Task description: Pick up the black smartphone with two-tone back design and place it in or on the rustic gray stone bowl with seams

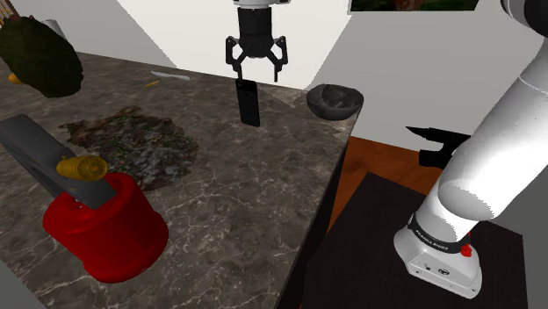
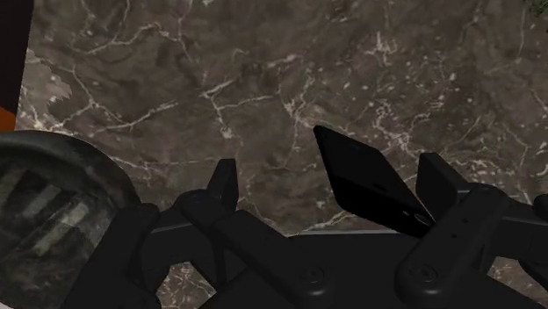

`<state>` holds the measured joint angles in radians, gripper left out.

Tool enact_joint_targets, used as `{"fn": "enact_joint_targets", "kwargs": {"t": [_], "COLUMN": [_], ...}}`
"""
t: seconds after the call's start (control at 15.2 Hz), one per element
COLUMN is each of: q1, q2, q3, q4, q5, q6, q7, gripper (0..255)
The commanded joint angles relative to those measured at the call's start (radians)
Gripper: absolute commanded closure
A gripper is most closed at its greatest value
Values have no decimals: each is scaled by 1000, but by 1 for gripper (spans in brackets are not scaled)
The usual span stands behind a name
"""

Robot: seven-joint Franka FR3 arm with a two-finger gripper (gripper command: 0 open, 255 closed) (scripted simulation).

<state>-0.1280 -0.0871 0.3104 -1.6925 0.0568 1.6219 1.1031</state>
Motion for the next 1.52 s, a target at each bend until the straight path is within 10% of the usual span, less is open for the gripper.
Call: {"fn": "enact_joint_targets", "kwargs": {"t": [0.0,0.2,1.19,1.25,1.45], "q1": [-2,11,6,6,6], "q2": [93,207,182,182,181], "q3": [11,14,10,10,10], "q4": [105,243,109,109,109], "q5": [-38,-84,-76,-76,-76], "q6": [-24,-65,45,45,45], "q7": [102,208,203,203,203], "gripper": [0,0,0,255,255]}}
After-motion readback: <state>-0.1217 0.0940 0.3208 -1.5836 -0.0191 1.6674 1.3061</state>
